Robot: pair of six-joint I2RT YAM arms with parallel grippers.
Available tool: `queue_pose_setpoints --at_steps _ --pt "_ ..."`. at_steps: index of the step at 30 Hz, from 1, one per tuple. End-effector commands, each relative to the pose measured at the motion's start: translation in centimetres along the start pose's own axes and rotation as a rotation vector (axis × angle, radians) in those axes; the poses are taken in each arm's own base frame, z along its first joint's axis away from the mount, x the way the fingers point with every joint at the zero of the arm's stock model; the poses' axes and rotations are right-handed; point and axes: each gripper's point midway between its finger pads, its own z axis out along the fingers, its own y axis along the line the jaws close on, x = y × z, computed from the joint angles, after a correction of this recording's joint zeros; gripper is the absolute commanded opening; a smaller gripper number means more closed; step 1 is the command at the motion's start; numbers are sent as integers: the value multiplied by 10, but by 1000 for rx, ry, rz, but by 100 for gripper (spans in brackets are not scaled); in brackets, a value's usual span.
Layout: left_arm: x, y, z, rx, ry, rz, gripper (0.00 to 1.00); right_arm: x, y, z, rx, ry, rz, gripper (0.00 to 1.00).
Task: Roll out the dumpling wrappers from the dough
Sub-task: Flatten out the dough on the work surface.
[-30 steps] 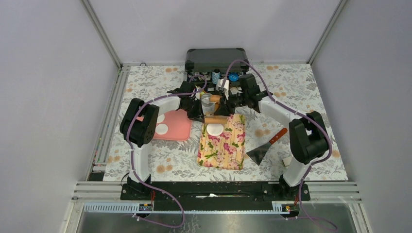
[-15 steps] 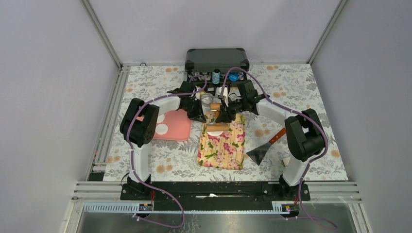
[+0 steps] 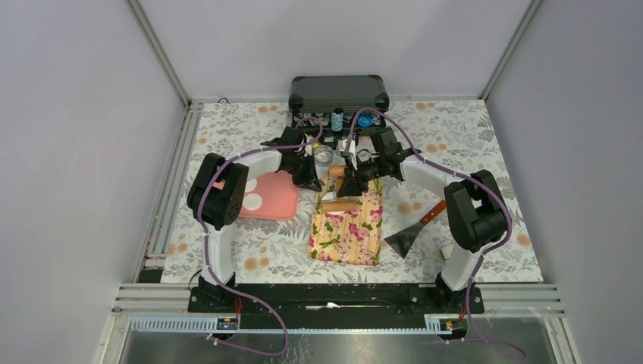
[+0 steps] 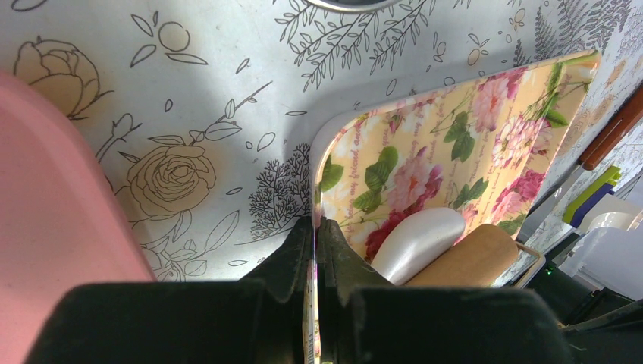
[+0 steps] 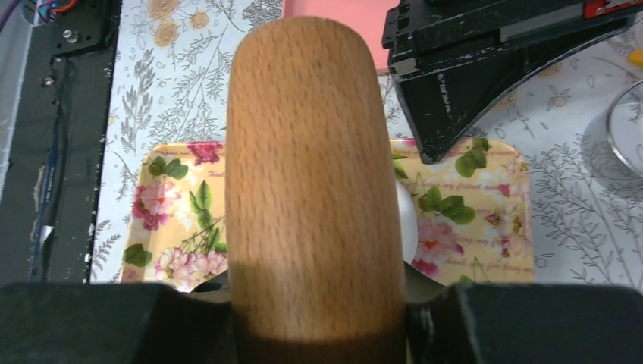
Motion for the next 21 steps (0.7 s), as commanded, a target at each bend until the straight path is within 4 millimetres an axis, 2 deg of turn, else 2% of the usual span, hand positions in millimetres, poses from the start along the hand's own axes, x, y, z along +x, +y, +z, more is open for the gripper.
queue_pose_setpoints --at_steps 1,9,12,13,16,21 --pt "-12 -15 -12 42 -38 21 0 32 37 5 -80 83 183 0" --pt "-12 -15 -15 47 -40 16 0 35 41 5 -82 89 239 0" --pt "-11 -15 -15 53 -36 18 0 30 51 0 -107 77 203 0" --pt "-11 -15 -16 55 -37 16 0 23 55 -3 -116 63 191 0" --pt "-11 -16 -16 56 -38 16 0 -16 63 -16 -116 -9 130 0" --pt "-11 -13 -12 52 -32 10 0 -95 43 -34 70 -204 11 0"
